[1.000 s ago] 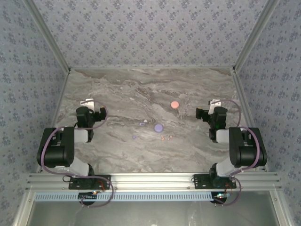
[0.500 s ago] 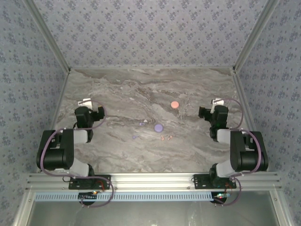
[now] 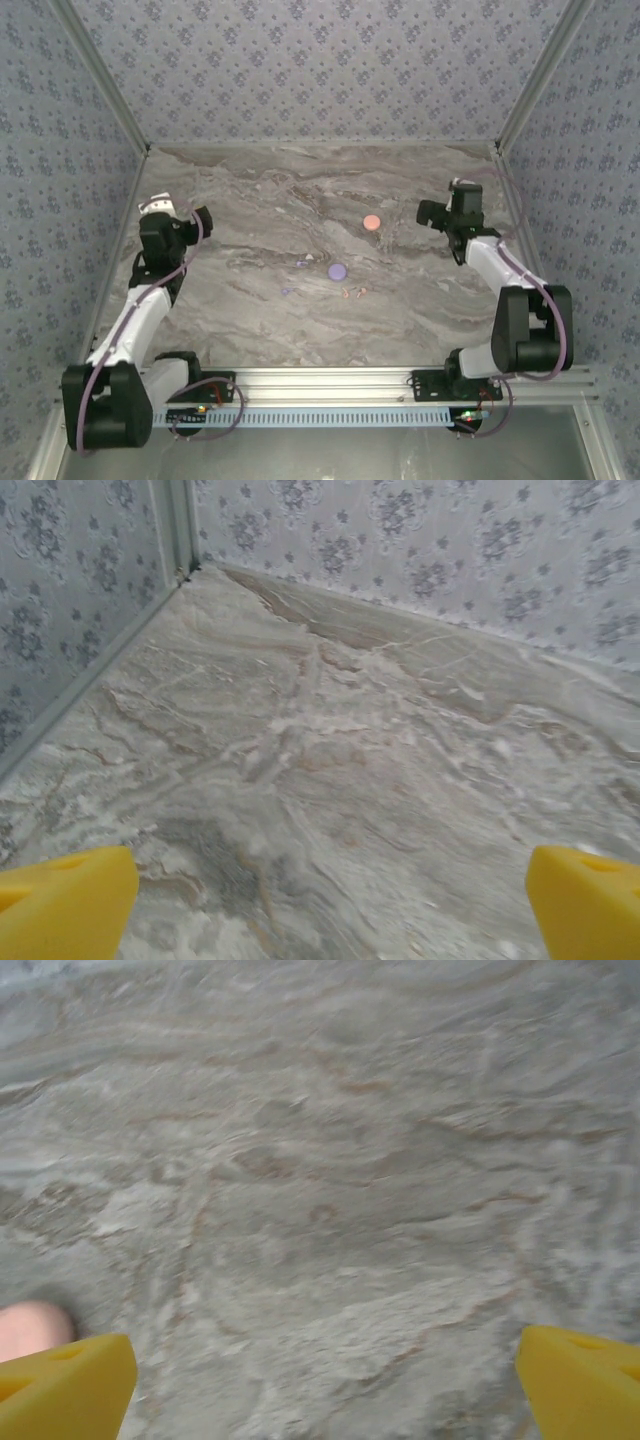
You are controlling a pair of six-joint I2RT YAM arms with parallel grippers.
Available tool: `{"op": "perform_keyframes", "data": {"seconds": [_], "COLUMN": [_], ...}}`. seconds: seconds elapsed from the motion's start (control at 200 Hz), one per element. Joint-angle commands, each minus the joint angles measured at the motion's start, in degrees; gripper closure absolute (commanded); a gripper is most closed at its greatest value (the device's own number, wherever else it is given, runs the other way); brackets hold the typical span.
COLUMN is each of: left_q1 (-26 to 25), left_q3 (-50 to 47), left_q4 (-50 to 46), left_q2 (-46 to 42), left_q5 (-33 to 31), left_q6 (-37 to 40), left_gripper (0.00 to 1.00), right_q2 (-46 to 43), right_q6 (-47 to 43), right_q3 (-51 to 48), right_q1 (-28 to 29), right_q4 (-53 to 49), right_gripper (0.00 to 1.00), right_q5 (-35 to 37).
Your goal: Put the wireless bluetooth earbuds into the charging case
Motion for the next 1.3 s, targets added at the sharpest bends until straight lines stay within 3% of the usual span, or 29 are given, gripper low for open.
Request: {"op": "perform_keyframes", "data": {"seconds": [0.0,0.19,0.34,0.565,1.094,1.294], "left_q1": [-1.76,-4.2,-5.63,-6.63,-6.63,-6.63], "left_q3": [4.57,9.63,11.42,11.83,13.15,13.36], "left_q4": [-16.95,-29.85,-33.86,-34.89,-35.6,-36.23], "left_q2": [-4.09,-4.76,-3.93,-3.49,-0.64,-0.42], "left_q5": [3.54,8.9,14.2,15.99,17.66,17.56], "left_q6": [-5.97,-8.49,-9.0,-8.73,-9.71,-9.43], "left_gripper": [0.01,0.01,0.01,0.01,0.01,0.01], "right_q2": [4.9,15.48,22.86,30.68,40.87,43.15], "right_q6": [2.63,0.55,-1.15,-0.8,-1.0,-1.16], "right_q3": [7.03,18.28,27.47,35.55,45.15,47.44], "right_q1": [3.9,9.53,13.35,16.32,18.42,18.56], "right_q4": [-14.0,-22.83,-28.09,-33.81,-38.66,-39.52], "right_gripper": [0.0,0.0,0.15,0.24,0.24,0.3], "right_q5": [-4.16,-8.17,-6.03,-2.87,-2.34,-2.48]}}
